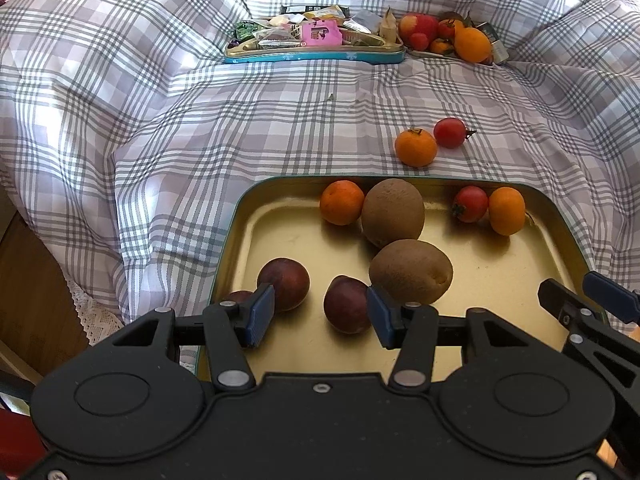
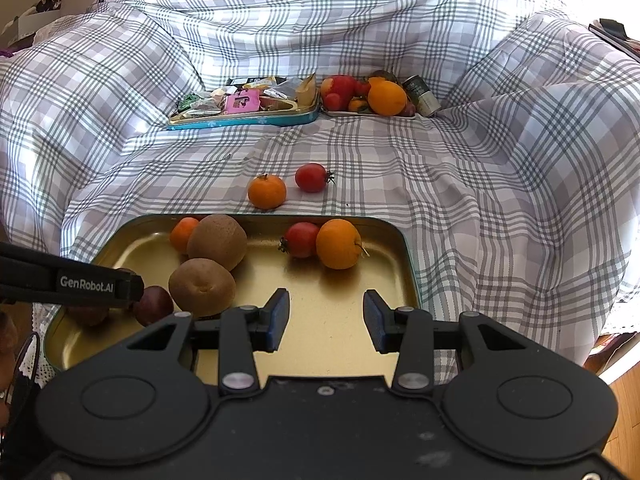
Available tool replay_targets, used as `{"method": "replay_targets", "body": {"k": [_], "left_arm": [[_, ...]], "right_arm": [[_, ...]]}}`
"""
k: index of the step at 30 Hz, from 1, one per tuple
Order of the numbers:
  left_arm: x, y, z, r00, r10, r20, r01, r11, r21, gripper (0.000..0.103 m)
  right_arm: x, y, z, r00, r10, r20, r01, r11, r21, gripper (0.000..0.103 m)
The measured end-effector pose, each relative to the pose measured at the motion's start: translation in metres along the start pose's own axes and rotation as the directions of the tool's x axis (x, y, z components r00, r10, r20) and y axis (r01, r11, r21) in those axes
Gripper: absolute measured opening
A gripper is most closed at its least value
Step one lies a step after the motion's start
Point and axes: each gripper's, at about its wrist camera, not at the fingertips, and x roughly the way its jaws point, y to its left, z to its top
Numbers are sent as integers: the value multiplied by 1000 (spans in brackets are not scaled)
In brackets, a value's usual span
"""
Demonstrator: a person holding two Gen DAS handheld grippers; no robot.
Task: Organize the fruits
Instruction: 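Withdraw both open tools from the tray toward the loose fruits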
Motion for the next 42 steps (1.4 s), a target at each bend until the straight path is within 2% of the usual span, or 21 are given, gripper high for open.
{"method": "replay_targets", "body": {"k": [30, 42], "left_arm": [[1, -3, 1, 999, -31, -16, 31, 999, 9, 56], [4, -9, 19, 998, -54, 15, 53, 996, 71, 56]], "right_arm": [[7, 2, 1, 999, 27, -29, -27, 999, -17, 44], [24, -4, 30, 1000, 26, -5, -27, 999, -18, 44]]}}
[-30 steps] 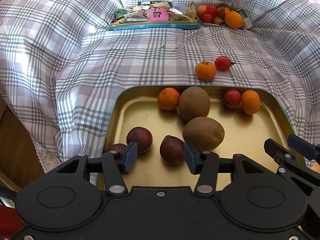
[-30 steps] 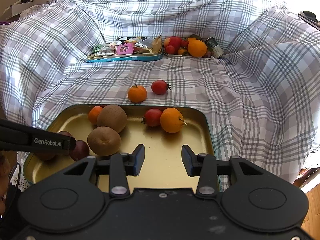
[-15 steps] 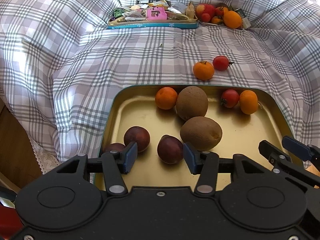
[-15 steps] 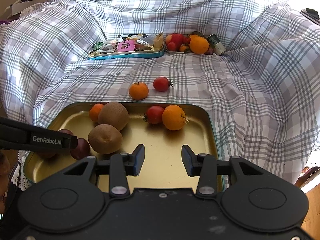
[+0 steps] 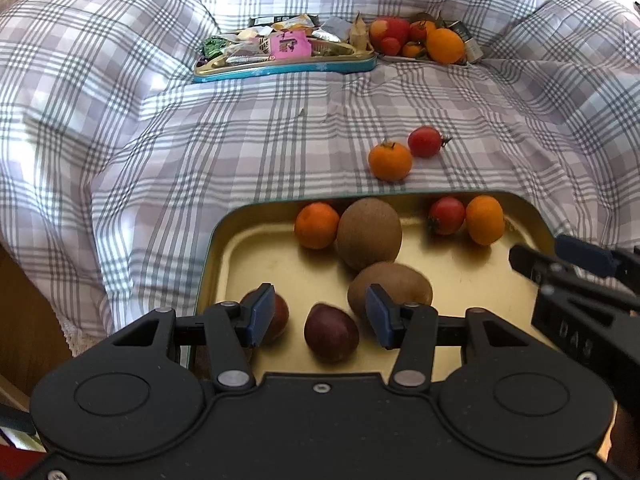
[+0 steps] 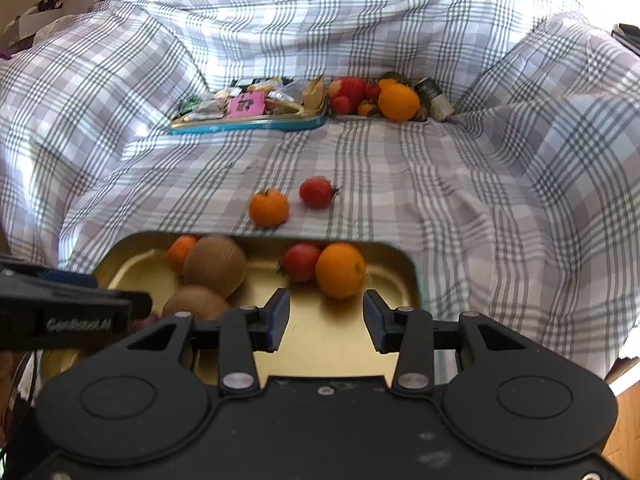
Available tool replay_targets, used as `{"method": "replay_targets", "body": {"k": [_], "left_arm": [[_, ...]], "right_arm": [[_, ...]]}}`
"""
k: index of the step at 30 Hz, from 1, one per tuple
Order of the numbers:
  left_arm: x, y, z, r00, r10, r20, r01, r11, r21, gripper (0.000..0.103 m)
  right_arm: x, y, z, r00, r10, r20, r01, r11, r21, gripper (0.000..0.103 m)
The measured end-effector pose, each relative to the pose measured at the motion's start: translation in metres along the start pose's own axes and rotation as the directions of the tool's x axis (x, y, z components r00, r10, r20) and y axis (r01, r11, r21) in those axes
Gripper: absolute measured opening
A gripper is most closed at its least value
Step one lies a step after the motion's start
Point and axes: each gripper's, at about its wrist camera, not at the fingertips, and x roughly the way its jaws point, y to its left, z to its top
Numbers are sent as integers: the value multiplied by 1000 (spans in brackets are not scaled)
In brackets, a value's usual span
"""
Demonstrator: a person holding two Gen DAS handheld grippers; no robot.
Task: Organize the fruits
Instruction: 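Withdraw both open tools from the tray toward the loose fruits, then close the right tool on a red tomato on the cloth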
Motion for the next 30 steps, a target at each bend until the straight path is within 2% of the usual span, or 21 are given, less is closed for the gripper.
{"method": "replay_targets", "body": {"k": [4, 9, 15, 24, 30], "left_arm": [[-2, 4, 7, 1000, 9, 28, -9, 1000, -12, 56], [-3, 17, 9, 998, 39, 54, -37, 998, -49, 56], [-2, 30, 11, 995, 70, 69, -65, 995, -74, 56], [8, 38, 27, 991, 92, 95, -86, 994, -64, 56], [19, 33, 45, 994, 56, 98, -53, 998, -35, 56]], "right_arm": [[9, -3, 18, 999, -21, 36, 21, 1000, -9, 44], [25, -4, 42, 999, 9, 53, -10, 1000, 19, 44], [49, 15, 60, 995, 27, 91, -24, 999, -31, 44], [87, 19, 73, 997, 72, 29, -72, 997, -3, 44], [115, -2, 85, 1000, 31, -4, -31, 996, 78, 44]]}}
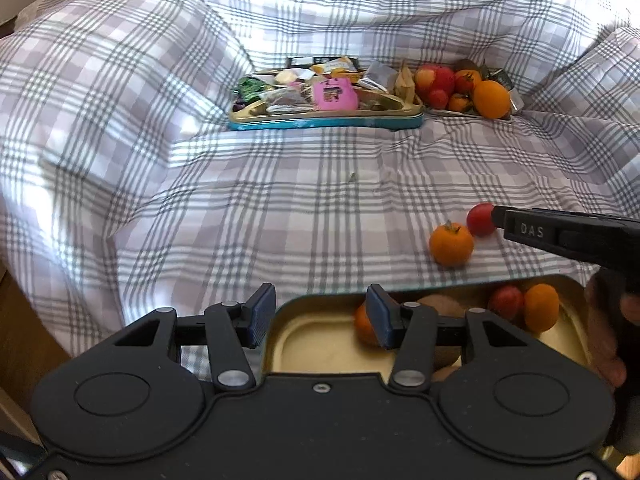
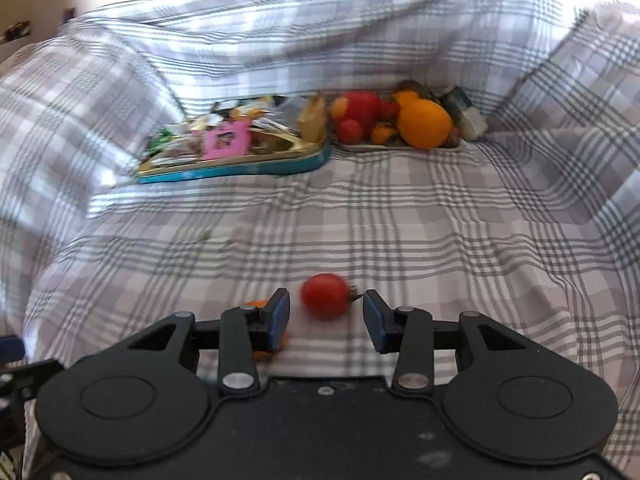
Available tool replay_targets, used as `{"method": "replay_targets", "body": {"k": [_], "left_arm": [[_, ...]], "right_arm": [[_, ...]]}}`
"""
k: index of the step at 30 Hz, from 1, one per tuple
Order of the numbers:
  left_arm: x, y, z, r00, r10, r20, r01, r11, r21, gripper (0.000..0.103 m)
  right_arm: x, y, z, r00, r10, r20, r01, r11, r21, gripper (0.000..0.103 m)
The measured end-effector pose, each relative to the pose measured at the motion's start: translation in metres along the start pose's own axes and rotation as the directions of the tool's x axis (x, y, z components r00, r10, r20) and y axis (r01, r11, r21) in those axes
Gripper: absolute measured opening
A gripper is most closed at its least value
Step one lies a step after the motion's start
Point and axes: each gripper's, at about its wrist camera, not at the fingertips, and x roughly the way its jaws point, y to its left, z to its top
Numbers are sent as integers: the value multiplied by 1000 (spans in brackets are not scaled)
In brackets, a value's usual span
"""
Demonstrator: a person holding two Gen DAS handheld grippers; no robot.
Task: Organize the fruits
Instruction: 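Close the right tool on a red tomato on the cloth, then close the left tool on a tangerine on the cloth while the right tool holds the tomato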
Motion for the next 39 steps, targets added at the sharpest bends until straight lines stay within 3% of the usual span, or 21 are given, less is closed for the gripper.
{"method": "replay_targets", "body": {"k": [5, 9, 18, 31, 39], "left_arm": [[10, -9, 10, 1000, -24, 2, 24, 1000, 19, 56], [19, -13, 16, 999, -36, -9, 36, 999, 20, 56], [36, -21, 33, 993, -110, -40, 111, 993, 26, 56], [52, -21, 46, 990, -130, -61, 129, 992, -15, 56], [58, -19, 47, 990, -124, -71, 123, 992, -31, 56]], "right_arm": [[24, -12, 11, 999, -20, -35, 20, 999, 24, 44], [33, -6, 13, 999, -29, -28, 28, 999, -24, 44], [45, 2, 15, 1000, 10, -22, -12, 998, -68, 43], [45, 4, 6, 996, 81, -45, -86, 988, -125, 43], [46, 1, 3, 995, 86, -50, -91, 989, -118, 43]]}}
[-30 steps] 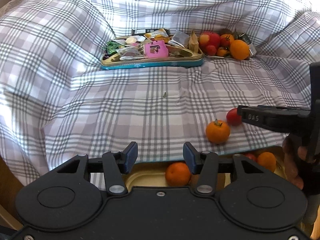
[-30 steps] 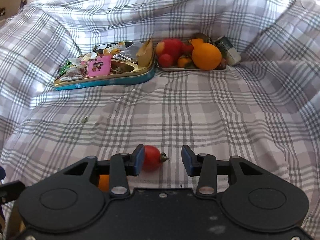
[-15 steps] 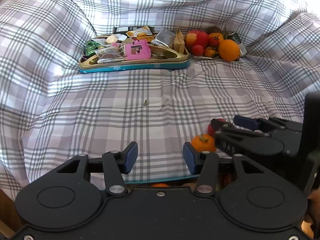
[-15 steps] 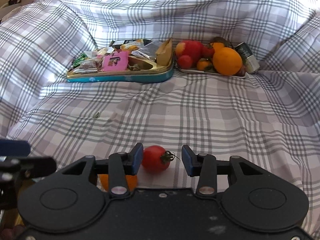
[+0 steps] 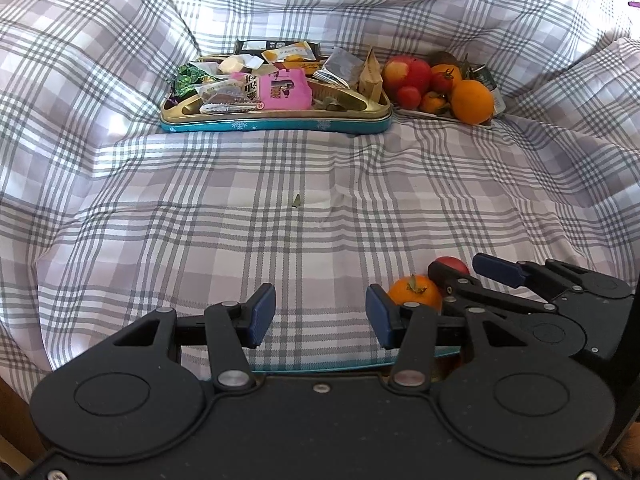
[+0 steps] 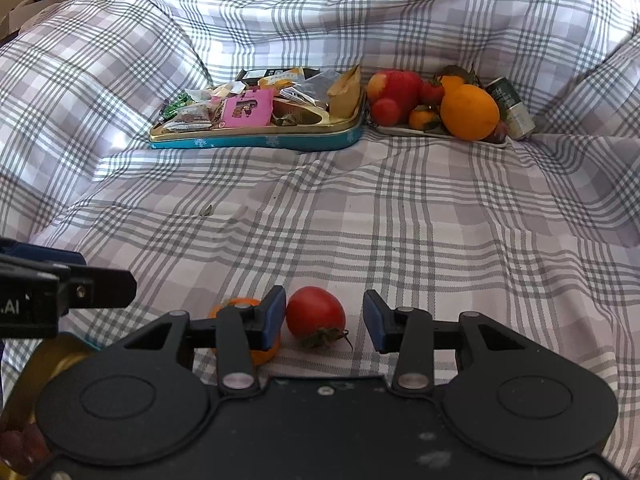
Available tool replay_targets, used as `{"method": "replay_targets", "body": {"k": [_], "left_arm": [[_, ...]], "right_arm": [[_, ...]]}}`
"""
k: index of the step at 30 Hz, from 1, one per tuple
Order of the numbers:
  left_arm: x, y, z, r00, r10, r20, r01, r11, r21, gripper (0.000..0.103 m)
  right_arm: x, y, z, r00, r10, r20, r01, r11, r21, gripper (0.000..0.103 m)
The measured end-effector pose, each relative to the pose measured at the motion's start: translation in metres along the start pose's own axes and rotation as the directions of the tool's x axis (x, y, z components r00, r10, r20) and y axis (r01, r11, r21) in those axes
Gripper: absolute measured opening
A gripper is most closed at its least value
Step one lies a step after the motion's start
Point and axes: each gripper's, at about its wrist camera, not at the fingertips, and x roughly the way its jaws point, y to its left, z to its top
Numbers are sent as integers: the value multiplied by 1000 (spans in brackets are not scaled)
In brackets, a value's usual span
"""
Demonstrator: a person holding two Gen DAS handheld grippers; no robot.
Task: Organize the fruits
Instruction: 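Close the left tool on a tangerine on the cloth while the right tool holds the tomato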
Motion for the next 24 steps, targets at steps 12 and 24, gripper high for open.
{"method": "replay_targets", "body": {"k": [12, 24], "left_arm": [[6, -8, 5, 1000, -2, 13, 2, 1000, 9, 56], [23, -39, 7, 998, -54, -14, 55, 997, 57, 56]], "right_arm": [[-2, -8, -15, 999, -29, -20, 29, 1000, -7, 35], [-14, -48, -17, 991, -133, 1, 133, 989, 69, 35]]}}
